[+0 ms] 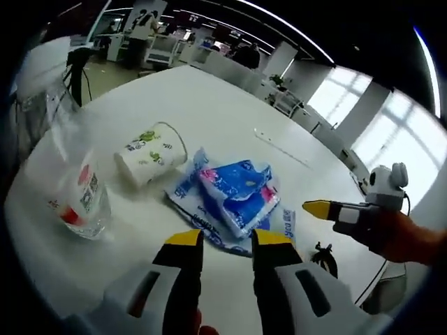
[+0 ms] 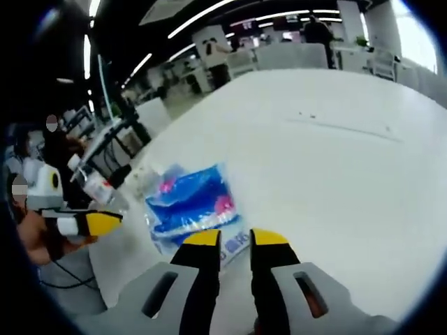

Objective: Arrange the tabletop items into an orderly group along one side of the table until the central work area is clear of visible clutter.

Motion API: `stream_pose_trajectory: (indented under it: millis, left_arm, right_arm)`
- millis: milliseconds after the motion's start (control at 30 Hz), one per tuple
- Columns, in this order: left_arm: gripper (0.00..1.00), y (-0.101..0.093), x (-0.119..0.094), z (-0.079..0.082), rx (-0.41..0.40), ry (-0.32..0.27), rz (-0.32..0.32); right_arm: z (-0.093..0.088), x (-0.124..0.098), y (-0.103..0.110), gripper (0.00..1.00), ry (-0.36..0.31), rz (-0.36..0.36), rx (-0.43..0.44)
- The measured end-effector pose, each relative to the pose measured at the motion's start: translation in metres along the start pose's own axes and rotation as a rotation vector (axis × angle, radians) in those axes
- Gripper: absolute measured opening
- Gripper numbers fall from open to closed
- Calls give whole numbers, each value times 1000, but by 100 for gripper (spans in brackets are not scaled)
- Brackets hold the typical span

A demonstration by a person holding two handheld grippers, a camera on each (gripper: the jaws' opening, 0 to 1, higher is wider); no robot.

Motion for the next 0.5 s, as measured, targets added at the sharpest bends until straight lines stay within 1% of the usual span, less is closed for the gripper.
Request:
stream_pose_trajectory:
  millis: [33,67,133,200,267,300,367,500]
  left_arm:
    - [26,0,3,-1,-28,4,-2]
    - [26,0,5,-2,-43,3,2]
    - [26,-2,8,-2,-45,4,3]
    - [26,-5,13,-1,-39,12,7]
    - [26,-6,17,-1,-41,19,15]
    - [26,-5,20,-1,-60,23,20]
    - [25,-4,23,-1,-104,18,28]
    - [25,-4,30,-1,-93,35,35]
  right_arm:
    - [1,2,1,13,-4,-3,19]
    - [1,8,1,13,4,-5,19]
    - [0,14,1,15,34,-18,-6]
    - [1,20,1,16,47,-22,-17]
    - [1,23,1,17,48,-17,12]
    - [1,25,1,17,29,-19,66]
    - [1,27,1,17,34,-25,54]
    - [-1,35,2,19,55,-30,41]
Point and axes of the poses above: the point that each gripper's makers call its tool centre point, and the gripper's own axes: x roughly forward along the fingers, y roughly to its left, z roughly out of its top, the point moved 10 cm from there along -x, roughly backward along the fingers, and after that the axes turned 12 degrees about x, right-handed, at the moved point
